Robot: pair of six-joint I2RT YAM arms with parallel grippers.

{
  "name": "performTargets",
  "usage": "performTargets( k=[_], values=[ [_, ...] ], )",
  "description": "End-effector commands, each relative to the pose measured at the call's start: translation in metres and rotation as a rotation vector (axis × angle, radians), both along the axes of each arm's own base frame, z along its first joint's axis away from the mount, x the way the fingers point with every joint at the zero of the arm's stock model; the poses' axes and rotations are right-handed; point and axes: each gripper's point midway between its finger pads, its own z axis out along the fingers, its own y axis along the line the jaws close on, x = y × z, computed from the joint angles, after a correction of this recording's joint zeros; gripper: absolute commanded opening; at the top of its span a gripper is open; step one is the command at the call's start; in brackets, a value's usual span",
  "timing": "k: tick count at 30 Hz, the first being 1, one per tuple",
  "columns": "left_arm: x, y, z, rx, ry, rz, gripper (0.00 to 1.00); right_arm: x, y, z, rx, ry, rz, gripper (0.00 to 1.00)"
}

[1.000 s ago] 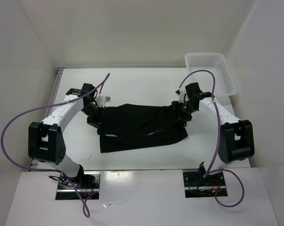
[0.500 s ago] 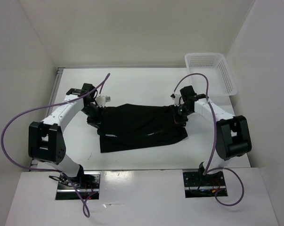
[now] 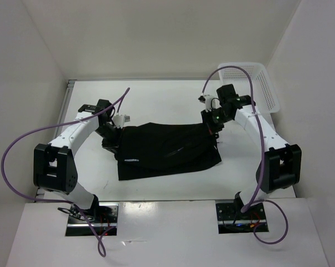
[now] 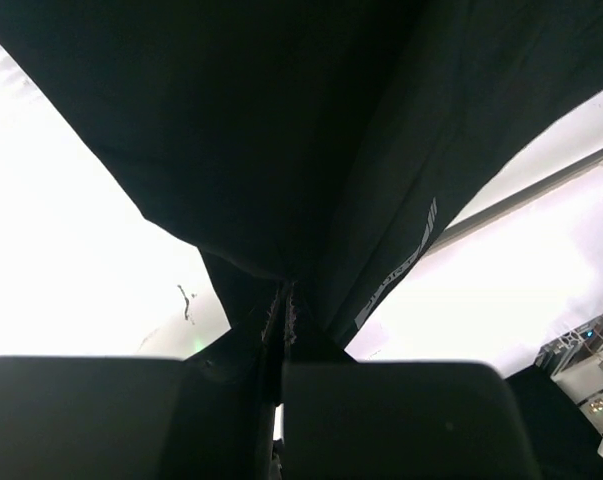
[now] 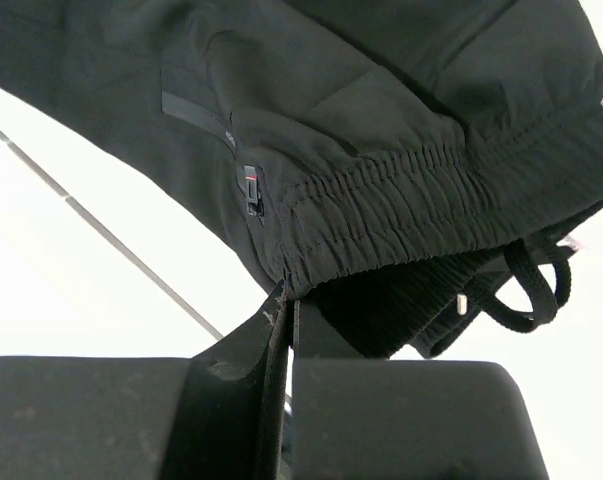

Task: Fold and stack the shorts
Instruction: Fold the shorts

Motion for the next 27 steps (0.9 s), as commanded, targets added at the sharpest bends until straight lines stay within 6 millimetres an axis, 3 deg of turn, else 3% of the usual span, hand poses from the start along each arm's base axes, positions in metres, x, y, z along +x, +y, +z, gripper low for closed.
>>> performTargets(
  k=[1,3,4,7,14,20,23,24,26,27],
  values=[
    [-0.002,-0.001,0.018,-0.014,-0.028,-0.003,0.0,-0.016,-0.004,0.012,-0.036,0.06,0.104,0.0],
    [-0.012,-0.001,0.019,-0.02,-0.001,-0.004,0.0,-0.015,-0.013,0.009,-0.094,0.065,0.134,0.0],
    [-0.012,-0.001,0.021,-0.022,-0.01,-0.004,0.0,-0.034,-0.02,0.003,-0.14,0.141,0.184,0.0],
    [-0.02,0.0,0.016,-0.017,0.022,-0.004,0.0,-0.06,-0.046,-0.036,-0.319,0.249,0.218,0.0],
    [-0.04,-0.013,0.008,-0.015,0.091,-0.072,0.02,-0.099,-0.058,-0.061,-0.36,0.333,0.33,0.0],
    [-0.047,-0.015,-0.002,0.015,0.117,-0.105,0.1,-0.097,-0.063,-0.068,-0.382,0.291,0.323,0.01],
    [-0.061,-0.012,-0.008,0.035,0.166,-0.116,0.21,-0.098,-0.07,-0.074,-0.418,0.278,0.328,0.21],
    [-0.069,-0.01,-0.008,0.042,0.2,-0.116,0.45,-0.099,-0.075,-0.075,-0.442,0.276,0.326,0.5],
    [-0.082,-0.008,-0.006,0.057,0.266,-0.124,0.59,-0.093,-0.078,-0.074,-0.464,0.232,0.316,0.65],
    [-0.084,-0.008,-0.003,0.069,0.272,-0.134,0.66,-0.088,-0.082,-0.072,-0.49,0.199,0.297,0.77]
  ],
)
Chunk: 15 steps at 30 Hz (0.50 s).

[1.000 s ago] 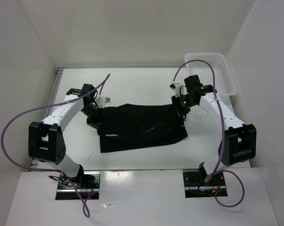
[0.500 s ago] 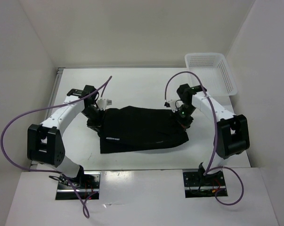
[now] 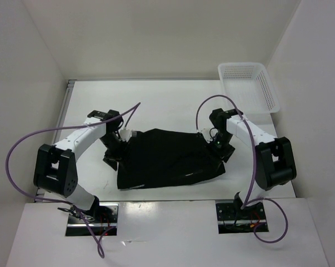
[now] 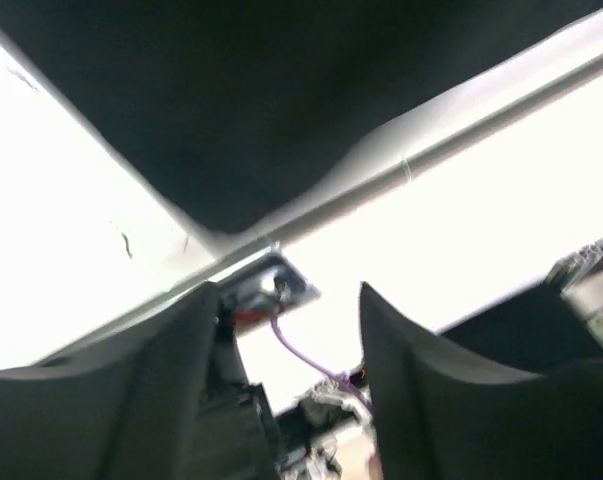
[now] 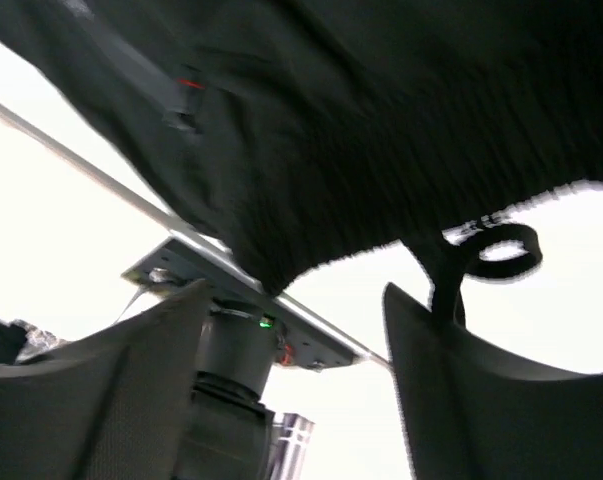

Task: Fold and stack the shorts
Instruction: Fold the shorts

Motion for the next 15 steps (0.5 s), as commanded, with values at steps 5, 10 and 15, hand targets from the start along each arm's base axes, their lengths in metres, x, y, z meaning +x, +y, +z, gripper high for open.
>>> performTargets(
  k=[5,10,15],
  values=[
    [0.007,0.02,0.002,0.151,-0.027,-0.043,0.92,0.059,-0.013,0.034,-0.027,-0.386,-0.028,0.83],
    [0.084,0.031,-0.017,0.268,-0.273,-0.019,0.95,0.095,0.016,0.058,0.111,-0.501,-0.071,0.83],
    [0.153,0.044,-0.027,0.33,-0.436,0.056,0.96,0.146,0.016,0.057,0.064,-0.621,-0.197,0.83]
  ],
)
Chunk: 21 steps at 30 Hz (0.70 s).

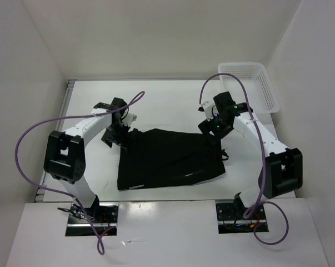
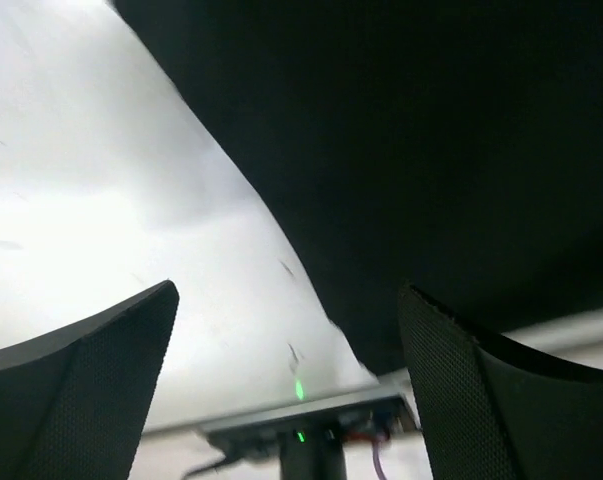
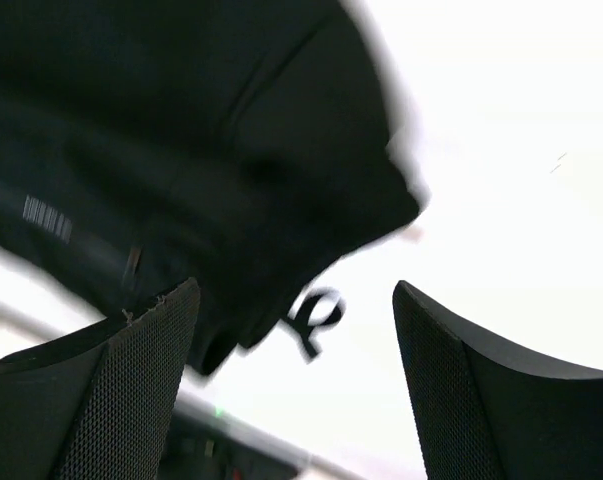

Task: Fold and stack the shorts
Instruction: Fold the shorts

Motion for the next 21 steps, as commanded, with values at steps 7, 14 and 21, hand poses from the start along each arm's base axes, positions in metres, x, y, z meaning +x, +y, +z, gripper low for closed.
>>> performTargets(
  k=[7,14,21],
  values=[
    [0.076,-0.006,-0.026,-0.058,-0.091,0.046,1.0,0.057,-0.002,-0.035,-0.063,-0.111,-0.187,0.83],
    [0.1,-0.016,-0.056,-0.083,-0.066,0.042,1.0,0.064,0.005,-0.066,-0.064,-0.094,-0.165,0.8],
    [0.098,-0.043,-0.06,-0.228,-0.013,0.023,0.57,0.066,0.018,-0.088,-0.028,-0.025,-0.099,0.62]
  ],
)
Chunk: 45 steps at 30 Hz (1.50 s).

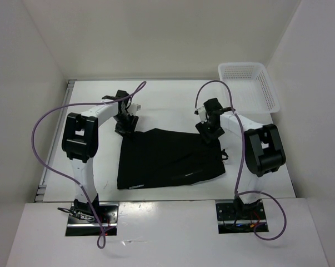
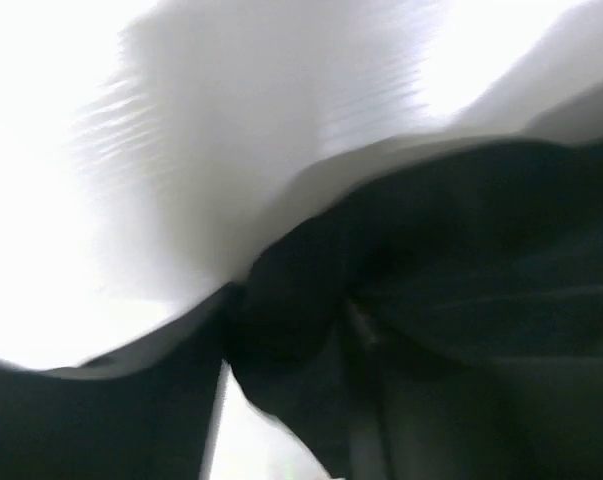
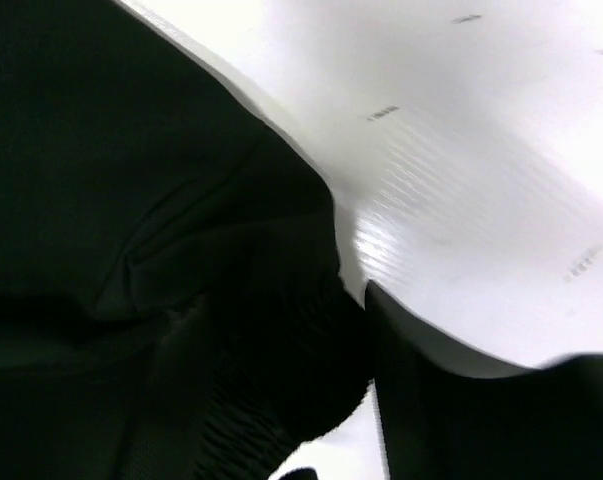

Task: Fold and stack the shorts
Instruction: Fold the shorts

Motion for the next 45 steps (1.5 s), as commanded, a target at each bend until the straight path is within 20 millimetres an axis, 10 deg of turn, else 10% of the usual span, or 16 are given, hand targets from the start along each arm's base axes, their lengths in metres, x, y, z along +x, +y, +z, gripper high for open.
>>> performTargets(
  k=[1,8,18,22,30,38,45],
  values=[
    [-0.008,-0.027,-0.013,-0.15,0.063,-0.037,0.49,0.015,0.019,0.001,0.066,-0.028,0.047,0.58],
    [-0.023,-0.037,-0.016,-0.216,0.132,-0.043,0.0,0.027,0.026,-0.011,0.074,0.004,0.061,0.19],
    [0.09,0.032,0.01,-0.004,-0.144,0.092,0.0,0.118,0.052,0.028,0.134,-0.174,-0.021,0.05],
    [0.123,0.048,0.021,0.037,-0.221,0.128,0.0,0.135,0.059,0.039,0.161,-0.207,-0.053,0.66],
    [0.148,0.046,0.021,0.03,-0.265,0.129,0.01,0.134,0.065,0.101,0.242,-0.315,-0.072,0.76],
    [0.125,0.044,0.013,0.018,-0.217,0.122,0.41,0.032,0.067,0.086,0.371,-0.09,-0.156,0.81],
    [0.118,0.051,0.036,0.024,-0.247,0.134,0.76,0.021,0.083,0.065,0.525,0.062,-0.311,0.84]
  ],
)
